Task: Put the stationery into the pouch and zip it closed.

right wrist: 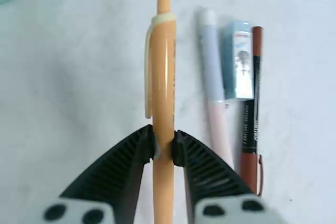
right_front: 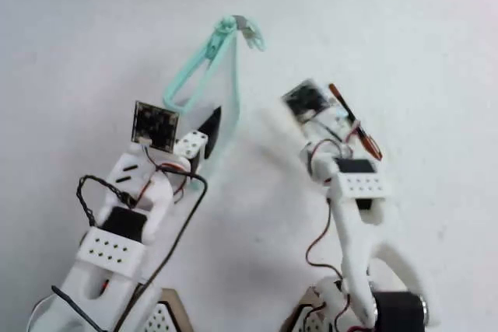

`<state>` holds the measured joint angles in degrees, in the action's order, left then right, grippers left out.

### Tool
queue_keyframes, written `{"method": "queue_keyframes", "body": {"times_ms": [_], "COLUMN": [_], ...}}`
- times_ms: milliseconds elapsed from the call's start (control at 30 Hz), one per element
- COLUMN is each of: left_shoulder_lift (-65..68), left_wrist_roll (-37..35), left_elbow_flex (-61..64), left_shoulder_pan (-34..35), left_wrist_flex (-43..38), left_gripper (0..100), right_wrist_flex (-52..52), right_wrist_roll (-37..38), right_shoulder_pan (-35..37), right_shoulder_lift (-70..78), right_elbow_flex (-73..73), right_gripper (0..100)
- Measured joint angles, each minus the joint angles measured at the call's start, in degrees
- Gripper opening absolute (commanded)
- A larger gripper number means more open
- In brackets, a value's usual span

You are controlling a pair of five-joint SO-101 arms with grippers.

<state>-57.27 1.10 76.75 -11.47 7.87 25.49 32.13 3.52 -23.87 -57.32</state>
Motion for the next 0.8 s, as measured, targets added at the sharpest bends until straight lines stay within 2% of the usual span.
{"method": "queue_keyframes", "body": {"times_ms": [267,500,633,800], "left_shoulder_lift": [0.00,0.00,0.00,0.00], "left_wrist_roll": [0.00,0.00,0.00,0.00], "left_elbow_flex": [0.00,0.00,0.00,0.00], "left_shoulder_pan": [0.00,0.00,0.00,0.00], "left_wrist_flex": [0.00,0.00,0.00,0.00], "left_gripper": [20,20,20,20], "right_wrist_flex": [-7.12,-10.90,-12.04,-4.66], "right_wrist_roll": [-15.56,-19.16,-18.46,-11.69], "right_shoulder_pan": [-6.33,-6.15,1.76,12.84], "right_shoulder_lift": [-14.33,-32.53,-42.99,-49.23], "right_elbow_flex": [-9.58,-21.63,-22.95,-14.51], "right_gripper": [1.8,1.7,1.7,1.7]}}
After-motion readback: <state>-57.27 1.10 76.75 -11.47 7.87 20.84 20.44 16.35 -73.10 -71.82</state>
